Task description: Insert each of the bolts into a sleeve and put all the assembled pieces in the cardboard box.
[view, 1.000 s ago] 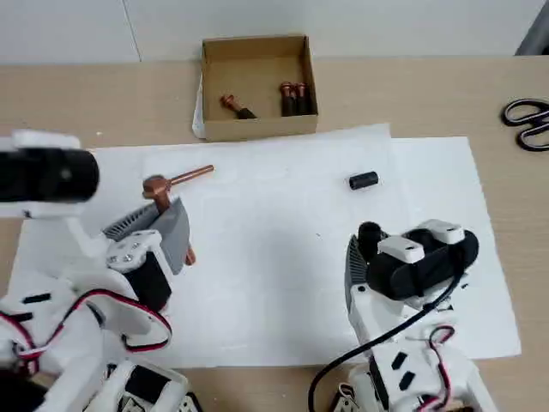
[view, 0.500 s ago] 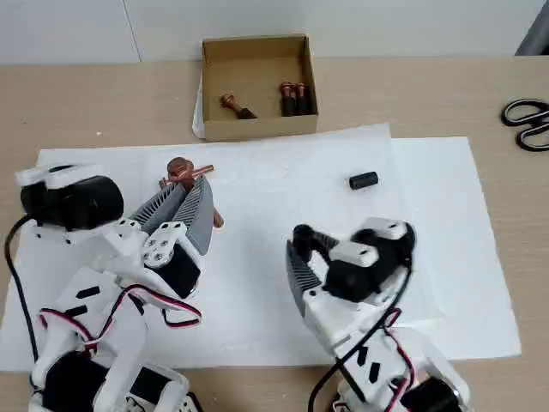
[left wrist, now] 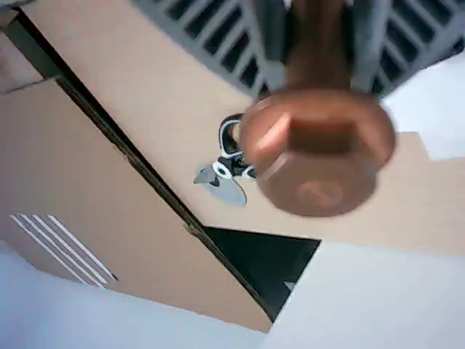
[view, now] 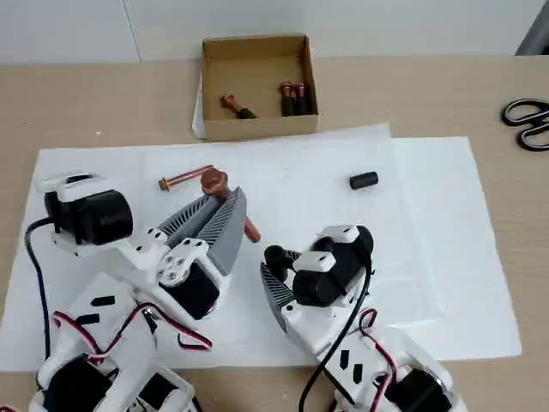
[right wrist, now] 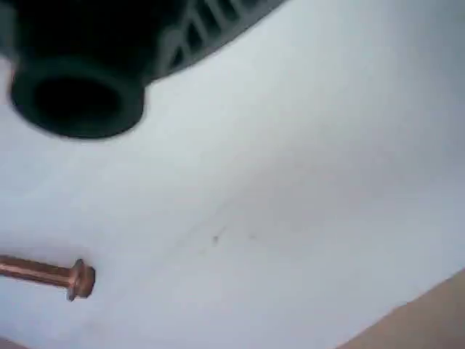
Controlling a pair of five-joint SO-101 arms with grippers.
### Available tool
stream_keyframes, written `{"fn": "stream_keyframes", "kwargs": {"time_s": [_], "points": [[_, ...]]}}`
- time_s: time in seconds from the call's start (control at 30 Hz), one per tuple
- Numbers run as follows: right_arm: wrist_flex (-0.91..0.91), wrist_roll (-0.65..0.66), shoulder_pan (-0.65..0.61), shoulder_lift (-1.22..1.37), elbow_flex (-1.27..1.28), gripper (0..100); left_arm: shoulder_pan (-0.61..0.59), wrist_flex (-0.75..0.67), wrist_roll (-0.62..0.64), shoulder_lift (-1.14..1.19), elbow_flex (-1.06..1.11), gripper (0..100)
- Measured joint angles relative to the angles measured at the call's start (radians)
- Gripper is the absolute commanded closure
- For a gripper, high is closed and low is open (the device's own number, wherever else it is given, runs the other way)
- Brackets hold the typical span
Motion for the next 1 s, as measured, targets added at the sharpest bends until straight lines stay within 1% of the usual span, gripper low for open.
{"fn": "stream_keyframes", "kwargs": {"time_s": [0.1,0.33,0.5,0.6,0.7,0.83,1.0], "points": [[0.0,0.021,-0.002,0.0,0.0,99.5,0.003,0.008,0.002,0.0,0.0,99],[0.0,0.026,-0.005,0.0,0.0,99.5,0.003,0.098,0.002,0.0,0.006,99],[0.0,0.029,-0.003,0.002,0.0,99.5,0.003,0.098,0.002,0.002,0.068,99],[0.0,0.029,-0.041,0.002,0.0,99.5,0.003,0.098,0.002,0.0,0.075,99],[0.0,0.029,-0.087,0.002,0.0,99.5,0.031,0.095,0.002,0.002,0.087,99],[0.0,0.029,-0.097,0.002,0.0,99.5,0.074,0.089,0.002,0.002,0.092,99],[0.0,0.029,-0.097,0.002,0.002,99.5,0.083,0.089,0.002,0.002,0.092,99]]}}
